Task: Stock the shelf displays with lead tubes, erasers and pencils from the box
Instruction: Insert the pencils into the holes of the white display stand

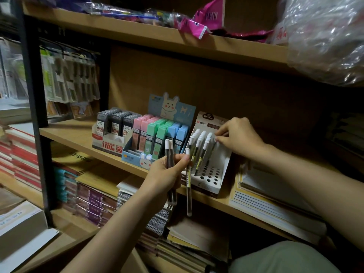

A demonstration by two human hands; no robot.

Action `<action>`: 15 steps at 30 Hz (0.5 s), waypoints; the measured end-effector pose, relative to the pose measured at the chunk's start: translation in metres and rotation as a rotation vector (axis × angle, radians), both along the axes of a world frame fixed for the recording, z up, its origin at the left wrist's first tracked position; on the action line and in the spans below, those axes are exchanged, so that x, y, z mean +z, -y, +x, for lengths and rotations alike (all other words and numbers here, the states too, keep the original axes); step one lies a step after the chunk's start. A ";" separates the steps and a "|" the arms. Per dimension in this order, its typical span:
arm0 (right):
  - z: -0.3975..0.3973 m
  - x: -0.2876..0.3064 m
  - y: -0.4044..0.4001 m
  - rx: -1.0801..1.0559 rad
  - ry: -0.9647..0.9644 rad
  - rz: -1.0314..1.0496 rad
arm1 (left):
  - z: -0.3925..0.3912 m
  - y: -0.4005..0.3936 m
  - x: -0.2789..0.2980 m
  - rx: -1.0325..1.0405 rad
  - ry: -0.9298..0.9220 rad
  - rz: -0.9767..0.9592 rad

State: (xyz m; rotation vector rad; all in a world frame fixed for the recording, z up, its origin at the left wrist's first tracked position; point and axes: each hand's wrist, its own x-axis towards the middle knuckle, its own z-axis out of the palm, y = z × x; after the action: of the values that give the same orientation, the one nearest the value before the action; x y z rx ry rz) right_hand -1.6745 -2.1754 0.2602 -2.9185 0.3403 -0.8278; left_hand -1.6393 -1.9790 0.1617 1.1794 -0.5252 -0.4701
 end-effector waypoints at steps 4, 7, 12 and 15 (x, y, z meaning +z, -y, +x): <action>-0.013 -0.006 -0.006 0.005 -0.047 0.018 | -0.005 -0.004 0.004 -0.019 -0.006 -0.014; -0.031 -0.006 -0.020 0.128 0.221 0.036 | -0.005 -0.006 0.004 -0.021 0.003 -0.045; -0.049 -0.011 -0.054 0.375 -0.087 0.527 | -0.004 -0.002 0.005 -0.118 0.045 -0.070; -0.046 -0.013 -0.057 0.405 -0.086 0.782 | -0.006 0.000 0.007 -0.236 0.058 -0.069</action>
State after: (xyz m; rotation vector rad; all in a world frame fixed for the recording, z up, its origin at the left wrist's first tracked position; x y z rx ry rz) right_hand -1.7207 -2.1188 0.2474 -2.1744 0.0438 -0.3811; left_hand -1.6451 -1.9793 0.1682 1.0722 -0.7298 -0.6159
